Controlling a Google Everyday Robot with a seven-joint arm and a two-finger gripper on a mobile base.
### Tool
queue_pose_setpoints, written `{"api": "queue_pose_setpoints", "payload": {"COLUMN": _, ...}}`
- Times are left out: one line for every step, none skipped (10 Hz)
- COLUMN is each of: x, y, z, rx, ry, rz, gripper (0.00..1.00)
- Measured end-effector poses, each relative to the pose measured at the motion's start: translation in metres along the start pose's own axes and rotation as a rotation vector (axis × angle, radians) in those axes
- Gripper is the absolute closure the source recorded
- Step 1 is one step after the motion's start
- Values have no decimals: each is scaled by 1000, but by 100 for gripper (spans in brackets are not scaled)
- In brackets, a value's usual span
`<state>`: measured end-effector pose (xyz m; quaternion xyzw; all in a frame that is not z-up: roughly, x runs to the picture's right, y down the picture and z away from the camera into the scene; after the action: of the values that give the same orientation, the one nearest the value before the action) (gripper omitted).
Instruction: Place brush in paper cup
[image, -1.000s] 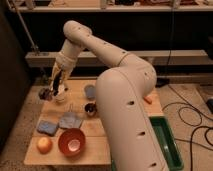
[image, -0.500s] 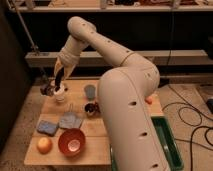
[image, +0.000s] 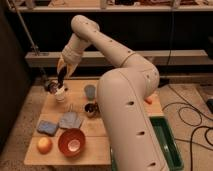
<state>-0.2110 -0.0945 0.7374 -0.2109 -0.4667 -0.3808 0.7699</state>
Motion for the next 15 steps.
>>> {"api": "queue_pose_setpoints", "payload": {"x": 6, "y": 3, "z": -2, "rx": 4, "ry": 4, "rz": 9, "gripper": 100}}
{"api": "queue_pose_setpoints", "payload": {"x": 10, "y": 7, "z": -3, "rx": 7, "ry": 8, "rz": 17, "gripper": 100}}
{"api": "queue_pose_setpoints", "payload": {"x": 16, "y": 10, "z": -5, "rx": 12, "ry": 18, "rz": 27, "gripper": 100}}
{"api": "queue_pose_setpoints", "payload": {"x": 20, "y": 10, "z": -4, "rx": 14, "ry": 25, "rz": 34, "gripper": 100}}
{"api": "queue_pose_setpoints", "payload": {"x": 22, "y": 10, "z": -3, "rx": 13, "ry": 29, "rz": 39, "gripper": 100}}
{"api": "queue_pose_setpoints", "payload": {"x": 26, "y": 12, "z": -3, "rx": 17, "ry": 33, "rz": 45, "gripper": 100}}
{"api": "queue_pose_setpoints", "payload": {"x": 31, "y": 13, "z": -3, "rx": 20, "ry": 37, "rz": 50, "gripper": 100}}
{"api": "queue_pose_setpoints", "payload": {"x": 34, "y": 13, "z": -2, "rx": 21, "ry": 38, "rz": 53, "gripper": 100}}
{"api": "queue_pose_setpoints", "payload": {"x": 35, "y": 11, "z": -1, "rx": 21, "ry": 38, "rz": 53, "gripper": 100}}
{"api": "queue_pose_setpoints", "payload": {"x": 36, "y": 10, "z": 1, "rx": 19, "ry": 37, "rz": 52, "gripper": 100}}
{"api": "queue_pose_setpoints", "payload": {"x": 37, "y": 8, "z": 3, "rx": 18, "ry": 37, "rz": 51, "gripper": 100}}
{"api": "queue_pose_setpoints", "payload": {"x": 39, "y": 8, "z": 4, "rx": 18, "ry": 39, "rz": 53, "gripper": 100}}
{"api": "queue_pose_setpoints", "payload": {"x": 41, "y": 8, "z": 4, "rx": 19, "ry": 40, "rz": 55, "gripper": 100}}
{"api": "queue_pose_setpoints", "payload": {"x": 43, "y": 9, "z": 5, "rx": 18, "ry": 41, "rz": 57, "gripper": 100}}
{"api": "queue_pose_setpoints", "payload": {"x": 44, "y": 9, "z": 6, "rx": 17, "ry": 41, "rz": 58, "gripper": 100}}
